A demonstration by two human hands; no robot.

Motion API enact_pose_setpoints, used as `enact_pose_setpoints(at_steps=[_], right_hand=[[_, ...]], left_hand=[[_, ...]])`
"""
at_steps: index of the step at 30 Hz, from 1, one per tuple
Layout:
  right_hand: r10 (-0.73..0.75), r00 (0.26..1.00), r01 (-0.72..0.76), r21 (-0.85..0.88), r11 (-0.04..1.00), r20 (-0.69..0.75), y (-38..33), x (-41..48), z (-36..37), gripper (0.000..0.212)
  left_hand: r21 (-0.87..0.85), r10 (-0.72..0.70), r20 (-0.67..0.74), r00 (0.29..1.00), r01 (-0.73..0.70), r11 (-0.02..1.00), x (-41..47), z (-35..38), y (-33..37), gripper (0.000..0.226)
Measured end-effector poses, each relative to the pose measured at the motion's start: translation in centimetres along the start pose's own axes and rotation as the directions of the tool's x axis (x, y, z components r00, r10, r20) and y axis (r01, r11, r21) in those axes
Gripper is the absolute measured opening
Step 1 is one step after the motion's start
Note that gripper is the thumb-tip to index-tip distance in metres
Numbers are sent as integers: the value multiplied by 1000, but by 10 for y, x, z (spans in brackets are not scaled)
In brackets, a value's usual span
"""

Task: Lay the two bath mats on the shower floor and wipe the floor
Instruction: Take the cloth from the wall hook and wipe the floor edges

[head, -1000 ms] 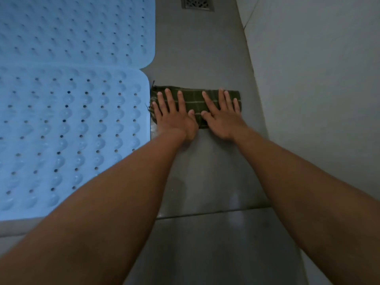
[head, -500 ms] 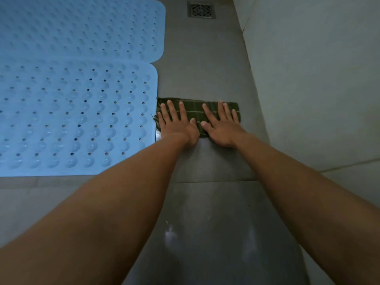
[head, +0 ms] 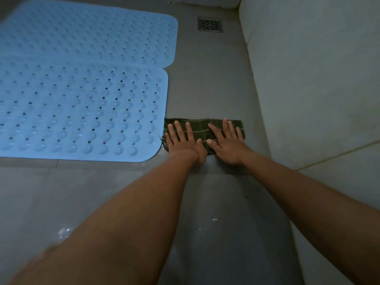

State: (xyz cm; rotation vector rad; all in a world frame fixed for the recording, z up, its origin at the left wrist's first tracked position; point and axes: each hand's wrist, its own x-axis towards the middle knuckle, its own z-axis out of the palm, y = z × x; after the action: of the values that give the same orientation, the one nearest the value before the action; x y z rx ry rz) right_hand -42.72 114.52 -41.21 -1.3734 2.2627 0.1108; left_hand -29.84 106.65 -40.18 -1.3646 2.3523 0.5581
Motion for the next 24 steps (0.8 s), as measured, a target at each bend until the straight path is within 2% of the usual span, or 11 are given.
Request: enact_pose_setpoints(at_steps=[12, 24], right_hand=[[-38, 996, 45, -84, 995, 85, 3, -45, 8, 70], [-132, 972, 166, -169, 972, 195, -10, -83, 2, 65]], left_hand=[[42, 44, 58, 997, -47, 998, -28, 6, -10, 72], [50, 103, 134, 986, -111, 993, -53, 8, -40, 76]])
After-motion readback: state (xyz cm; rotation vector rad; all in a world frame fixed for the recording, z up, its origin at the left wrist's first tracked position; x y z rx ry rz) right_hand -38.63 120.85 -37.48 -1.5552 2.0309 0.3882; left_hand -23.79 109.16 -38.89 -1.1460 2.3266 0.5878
